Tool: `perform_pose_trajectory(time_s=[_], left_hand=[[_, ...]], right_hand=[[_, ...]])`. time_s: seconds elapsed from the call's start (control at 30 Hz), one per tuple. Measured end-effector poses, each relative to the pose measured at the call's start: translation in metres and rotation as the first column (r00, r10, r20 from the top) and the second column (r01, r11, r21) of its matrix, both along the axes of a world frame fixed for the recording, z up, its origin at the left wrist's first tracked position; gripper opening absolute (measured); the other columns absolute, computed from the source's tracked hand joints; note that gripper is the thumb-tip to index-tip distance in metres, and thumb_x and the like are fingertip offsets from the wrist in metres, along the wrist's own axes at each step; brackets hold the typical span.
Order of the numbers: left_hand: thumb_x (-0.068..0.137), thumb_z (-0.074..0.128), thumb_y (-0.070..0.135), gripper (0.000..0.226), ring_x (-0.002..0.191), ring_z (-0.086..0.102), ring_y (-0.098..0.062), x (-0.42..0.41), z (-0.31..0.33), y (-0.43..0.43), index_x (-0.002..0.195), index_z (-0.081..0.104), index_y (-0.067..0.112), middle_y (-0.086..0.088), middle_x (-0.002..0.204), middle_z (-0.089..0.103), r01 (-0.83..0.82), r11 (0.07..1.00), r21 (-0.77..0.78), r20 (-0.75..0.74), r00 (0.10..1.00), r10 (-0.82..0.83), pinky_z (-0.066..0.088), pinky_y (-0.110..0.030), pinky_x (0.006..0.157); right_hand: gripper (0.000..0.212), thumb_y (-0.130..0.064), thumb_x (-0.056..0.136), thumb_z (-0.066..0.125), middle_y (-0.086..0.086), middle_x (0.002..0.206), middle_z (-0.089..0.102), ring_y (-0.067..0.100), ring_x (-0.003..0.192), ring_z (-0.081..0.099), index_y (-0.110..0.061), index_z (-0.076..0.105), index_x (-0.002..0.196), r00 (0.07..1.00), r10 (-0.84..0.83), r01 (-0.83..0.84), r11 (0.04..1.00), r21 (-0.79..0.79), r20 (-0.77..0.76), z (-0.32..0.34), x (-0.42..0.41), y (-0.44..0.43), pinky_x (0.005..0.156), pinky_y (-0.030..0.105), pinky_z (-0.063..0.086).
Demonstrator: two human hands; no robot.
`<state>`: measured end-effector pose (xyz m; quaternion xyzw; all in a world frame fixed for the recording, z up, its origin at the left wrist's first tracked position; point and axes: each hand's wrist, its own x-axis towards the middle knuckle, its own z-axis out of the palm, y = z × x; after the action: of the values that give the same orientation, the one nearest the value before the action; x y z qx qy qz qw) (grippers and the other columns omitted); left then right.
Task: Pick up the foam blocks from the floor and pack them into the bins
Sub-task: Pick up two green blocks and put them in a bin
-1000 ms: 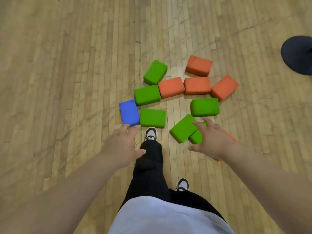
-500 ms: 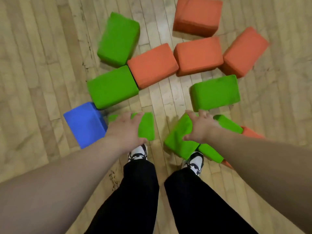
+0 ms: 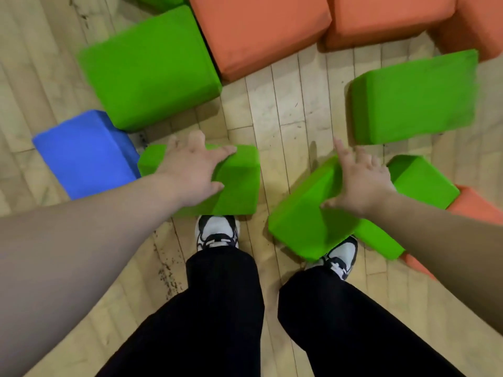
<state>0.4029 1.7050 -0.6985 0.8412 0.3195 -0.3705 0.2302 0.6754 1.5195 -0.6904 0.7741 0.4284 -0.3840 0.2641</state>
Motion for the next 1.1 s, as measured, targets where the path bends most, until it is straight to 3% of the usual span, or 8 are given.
perform_pose_trajectory(time_s=[0.1,0.23,0.37,0.53,0.67,0.77,0.9,1.1], left_hand=[[0.089,0.062,0.064,0.086,0.128,0.040,-0.036,-0.003,0.015,0.004,0.154,0.005,0.061,-0.011,0.137,0.027,0.096,0.994,-0.050,0.012,0.995,-0.095,0.036,-0.049,0.109],[0.089,0.052,0.075,0.089,0.131,0.034,-0.036,-0.008,0.025,0.001,0.153,-0.008,0.062,-0.012,0.144,0.039,0.127,0.991,-0.027,-0.036,0.991,-0.128,0.030,-0.050,0.107],[0.084,0.056,0.077,0.090,0.125,0.045,-0.038,-0.010,0.065,-0.027,0.154,0.003,0.061,-0.013,0.133,0.042,-0.155,0.986,-0.056,-0.066,0.986,0.151,0.039,-0.048,0.106],[0.087,0.062,0.069,0.090,0.123,0.050,-0.034,0.011,0.197,-0.067,0.155,0.004,0.060,-0.007,0.129,0.038,-0.371,0.914,-0.164,0.046,0.923,0.383,0.045,-0.042,0.101],[0.088,0.057,0.071,0.089,0.128,0.044,-0.031,0.037,0.332,-0.103,0.155,0.001,0.059,-0.005,0.130,0.042,-0.239,0.961,-0.142,0.099,0.962,0.254,0.044,-0.045,0.100],[0.088,0.059,0.069,0.089,0.129,0.045,-0.032,0.048,0.424,-0.126,0.156,0.003,0.057,-0.006,0.136,0.047,-0.091,0.982,-0.167,0.134,0.984,0.114,0.042,-0.045,0.104],[0.086,0.058,0.071,0.089,0.121,0.051,-0.033,0.054,0.517,-0.176,0.156,0.005,0.057,-0.006,0.127,0.050,0.227,0.962,-0.149,0.191,0.961,-0.198,0.046,-0.045,0.102],[0.083,0.063,0.069,0.091,0.116,0.057,-0.031,0.032,0.607,-0.284,0.158,0.013,0.052,-0.007,0.121,0.057,0.562,0.816,-0.138,0.222,0.820,-0.528,0.048,-0.043,0.100]], right_hand=[[0.136,-0.068,0.065,0.083,0.011,0.152,0.043,0.039,0.136,0.040,-0.036,-0.010,0.160,0.995,0.049,-0.048,0.999,0.006,-0.091,0.016,-0.013,-0.007,0.111,0.052,0.039],[0.120,-0.054,0.067,0.089,0.008,0.143,0.034,0.037,0.131,0.045,-0.045,0.012,0.158,0.951,-0.139,0.137,0.990,-0.027,-0.276,0.031,-0.037,-0.013,0.110,0.048,0.041],[0.104,-0.057,0.076,0.082,0.008,0.146,0.041,0.035,0.130,0.050,-0.043,0.020,0.159,0.918,-0.291,0.315,0.948,0.049,-0.270,0.071,-0.061,-0.031,0.107,0.049,0.048],[0.099,-0.052,0.082,0.074,0.005,0.151,0.043,0.030,0.138,0.039,-0.039,0.016,0.162,0.850,-0.467,0.518,0.824,0.228,-0.243,0.206,-0.094,-0.081,0.115,0.043,0.033],[0.097,-0.042,0.077,0.078,0.004,0.150,0.044,0.028,0.138,0.042,-0.044,0.026,0.159,0.753,-0.605,0.658,0.684,0.315,-0.258,0.345,-0.131,-0.136,0.116,0.043,0.035],[0.095,-0.043,0.072,0.083,0.002,0.137,0.053,0.029,0.118,0.058,-0.042,0.037,0.155,0.673,-0.707,0.723,0.570,0.390,-0.215,0.436,-0.168,-0.177,0.097,0.044,0.050],[0.093,-0.061,0.076,0.066,-0.001,0.141,0.054,0.028,0.123,0.057,-0.043,0.025,0.158,0.580,-0.779,0.794,0.476,0.378,-0.239,0.523,-0.215,-0.230,0.099,0.050,0.050],[0.100,-0.061,0.082,0.069,-0.012,0.158,0.041,0.013,0.142,0.041,-0.038,0.013,0.161,0.233,-0.934,0.937,0.141,0.320,-0.270,0.622,-0.300,-0.326,0.113,0.029,0.032]])
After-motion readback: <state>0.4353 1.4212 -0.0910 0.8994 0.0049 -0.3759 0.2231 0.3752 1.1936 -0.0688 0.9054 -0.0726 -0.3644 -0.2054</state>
